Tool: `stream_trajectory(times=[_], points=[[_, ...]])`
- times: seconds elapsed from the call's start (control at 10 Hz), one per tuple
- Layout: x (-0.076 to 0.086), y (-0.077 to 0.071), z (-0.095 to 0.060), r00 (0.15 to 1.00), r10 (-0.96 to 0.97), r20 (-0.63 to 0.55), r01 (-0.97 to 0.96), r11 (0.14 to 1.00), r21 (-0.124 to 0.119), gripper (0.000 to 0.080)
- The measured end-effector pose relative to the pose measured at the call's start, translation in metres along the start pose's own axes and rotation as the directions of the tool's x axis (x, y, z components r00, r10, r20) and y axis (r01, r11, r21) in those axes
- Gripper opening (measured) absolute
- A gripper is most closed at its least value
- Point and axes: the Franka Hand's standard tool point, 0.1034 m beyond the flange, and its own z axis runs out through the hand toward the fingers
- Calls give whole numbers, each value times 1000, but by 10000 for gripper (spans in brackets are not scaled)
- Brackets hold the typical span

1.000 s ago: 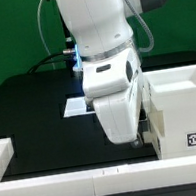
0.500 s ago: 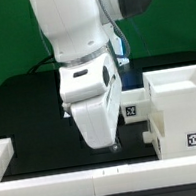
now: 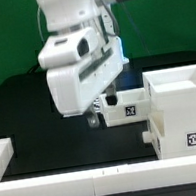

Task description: Assemble drawer

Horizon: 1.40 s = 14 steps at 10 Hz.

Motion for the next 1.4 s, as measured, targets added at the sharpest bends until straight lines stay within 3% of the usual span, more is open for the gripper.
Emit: stream_trajectory(times=[0.2,0.6,0.9,1.4], points=[[4,-10,2,1000,-7,-11,7,1000,-13,650],[3,-10,1,1000,26,-11,-26,1000,-16,650],[14,-49,-11,962,272,-29,-273,959,-69,650],[13,-51,-9,945,324,-40,-326,943,-70,650]])
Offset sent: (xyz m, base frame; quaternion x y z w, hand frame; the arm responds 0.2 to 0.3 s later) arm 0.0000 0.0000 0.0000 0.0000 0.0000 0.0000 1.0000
